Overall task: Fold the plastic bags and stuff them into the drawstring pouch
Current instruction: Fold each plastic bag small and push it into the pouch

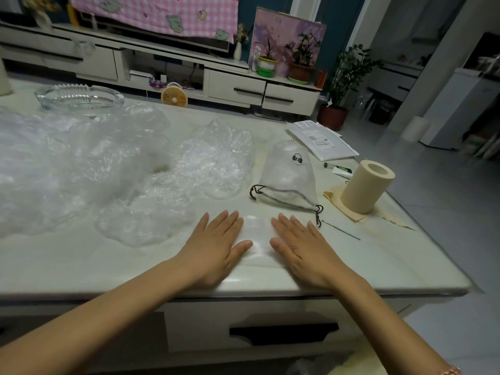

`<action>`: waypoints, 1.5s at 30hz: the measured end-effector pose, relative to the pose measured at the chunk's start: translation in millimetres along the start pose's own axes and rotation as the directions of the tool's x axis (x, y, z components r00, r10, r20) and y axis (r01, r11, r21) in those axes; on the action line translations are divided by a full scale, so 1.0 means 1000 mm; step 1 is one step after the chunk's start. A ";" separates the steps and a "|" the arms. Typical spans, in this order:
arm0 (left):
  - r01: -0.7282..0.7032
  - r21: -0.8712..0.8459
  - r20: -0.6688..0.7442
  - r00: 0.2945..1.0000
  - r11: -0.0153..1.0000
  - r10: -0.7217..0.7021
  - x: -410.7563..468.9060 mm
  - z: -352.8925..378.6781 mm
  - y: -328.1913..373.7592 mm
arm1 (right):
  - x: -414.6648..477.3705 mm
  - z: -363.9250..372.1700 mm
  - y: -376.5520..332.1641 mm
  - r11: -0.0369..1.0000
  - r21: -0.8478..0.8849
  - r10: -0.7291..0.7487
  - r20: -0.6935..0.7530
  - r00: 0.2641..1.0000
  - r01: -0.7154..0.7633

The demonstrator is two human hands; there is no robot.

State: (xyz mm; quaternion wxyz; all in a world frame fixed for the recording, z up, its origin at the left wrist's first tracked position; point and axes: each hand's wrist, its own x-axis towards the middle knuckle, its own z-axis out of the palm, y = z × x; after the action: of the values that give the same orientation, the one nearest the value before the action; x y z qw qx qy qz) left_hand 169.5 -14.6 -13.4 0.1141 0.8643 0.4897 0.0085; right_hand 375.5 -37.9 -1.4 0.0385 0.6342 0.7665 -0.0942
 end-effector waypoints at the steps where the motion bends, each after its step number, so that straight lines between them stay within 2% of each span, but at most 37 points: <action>1: 0.002 -0.011 0.004 1.000 1.000 -0.002 0.001 0.001 -0.001 | -0.001 0.002 0.001 0.999 0.033 0.004 0.002 1.000 -0.004; 4: -0.010 -0.101 -0.014 1.000 0.995 0.009 0.001 0.000 0.001 | -0.001 0.008 0.003 0.999 0.048 0.009 -0.021 1.000 -0.008; 6: -0.014 -0.200 -0.153 0.988 0.980 -0.017 0.001 -0.001 0.000 | -0.001 0.009 0.003 0.999 0.052 0.017 -0.047 0.999 -0.014; 7: 0.010 -0.204 -0.237 0.970 0.979 -0.060 -0.002 -0.002 0.001 | -0.002 0.010 0.003 0.997 0.070 0.020 -0.066 0.998 -0.016; 9: 0.145 -0.065 -0.338 0.928 0.987 -0.159 -0.007 -0.004 0.001 | -0.004 0.011 0.003 0.992 0.125 0.026 -0.127 0.992 -0.010; 11: 0.315 0.044 -0.306 0.908 0.948 -0.287 -0.011 -0.007 0.002 | -0.007 0.009 0.001 0.984 0.178 0.044 -0.218 0.975 -0.005; 14: 0.409 0.055 -0.250 0.889 0.911 -0.384 -0.013 -0.015 0.000 | -0.010 0.005 -0.001 0.980 0.194 0.102 -0.303 0.948 -0.044; 16: 0.386 -0.033 -0.227 0.896 0.922 -0.383 -0.013 -0.017 -0.003 | -0.011 0.003 0.000 0.979 0.185 0.142 -0.320 0.937 -0.085; 18: 0.304 -0.252 -0.262 0.892 0.919 -0.368 -0.013 -0.019 -0.006 | -0.012 0.003 0.004 0.981 0.153 0.167 -0.324 0.931 -0.123; 20: 0.175 -0.542 -0.298 0.874 0.822 -0.383 -0.015 -0.026 -0.007 | -0.014 0.001 0.008 0.986 0.072 0.167 -0.336 0.927 -0.152; 22: 0.069 -0.710 -0.289 0.879 0.700 -0.380 -0.016 -0.036 -0.010 | -0.015 -0.006 0.012 0.985 0.112 0.163 -0.394 0.904 -0.129; 24: 0.023 -0.793 -0.227 0.916 0.609 -0.330 -0.018 -0.049 -0.014 | -0.019 -0.020 0.009 0.948 0.318 0.188 -0.477 0.858 -0.031; 25: 0.012 -0.812 -0.186 0.942 0.584 -0.278 -0.020 -0.056 -0.015 | -0.022 -0.029 0.005 0.893 0.448 0.207 -0.499 0.842 0.046; 27: -0.021 -0.820 -0.121 0.983 0.572 -0.138 -0.024 -0.071 -0.018 | -0.029 -0.045 -0.010 0.700 0.685 0.192 -0.452 0.871 0.201; 29: -0.068 -0.828 -0.085 0.996 0.557 -0.005 -0.031 -0.084 -0.017 | -0.035 -0.057 -0.026 0.524 0.801 0.080 -0.383 0.920 0.288; 32: -0.120 -0.852 -0.019 0.980 0.509 0.198 -0.044 -0.099 -0.011 | -0.039 -0.065 -0.042 0.507 0.820 -0.146 -0.221 0.964 0.265; 35: -0.110 -0.842 0.075 0.945 0.528 0.317 -0.051 -0.102 -0.007 | -0.037 -0.065 -0.054 0.439 0.885 -0.337 -0.001 0.941 0.158; 36: -0.100 -0.823 0.089 0.950 0.559 0.301 -0.049 -0.101 -0.008 | -0.035 -0.062 -0.057 0.437 0.888 -0.350 0.025 0.936 0.140; 38: -0.072 -0.800 0.068 0.975 0.596 0.210 -0.045 -0.098 -0.014 | -0.030 -0.055 -0.061 0.432 0.893 -0.282 0.005 0.959 0.122; 40: -0.044 -0.834 -0.041 0.999 0.550 0.018 -0.038 -0.094 -0.022 | -0.024 -0.049 -0.060 0.374 0.922 -0.163 -0.040 0.986 0.100; 42: -0.041 -0.912 -0.146 0.962 0.409 -0.229 -0.032 -0.090 -0.029 | -0.020 -0.047 -0.056 0.307 0.948 -0.051 -0.079 0.996 0.090; 43: -0.046 -0.952 -0.139 0.946 0.302 -0.294 -0.030 -0.088 -0.030 | -0.019 -0.047 -0.055 0.288 0.953 -0.007 -0.100 0.995 0.098; 44: -0.032 -0.979 -0.091 0.953 0.203 -0.288 -0.030 -0.085 -0.028 | -0.018 -0.046 -0.055 0.278 0.954 0.022 -0.119 0.993 0.109; 45: 0.015 -0.988 -0.019 0.975 0.152 -0.221 -0.030 -0.081 -0.024 | -0.017 -0.045 -0.055 0.265 0.957 0.045 -0.133 0.990 0.117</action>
State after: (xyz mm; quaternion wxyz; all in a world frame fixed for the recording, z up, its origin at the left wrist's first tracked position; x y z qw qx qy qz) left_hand 123.7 -12.6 63.6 0.6065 0.5395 0.4409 0.3830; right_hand 327.8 -55.9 50.9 -0.4069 0.5149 0.5673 -0.4975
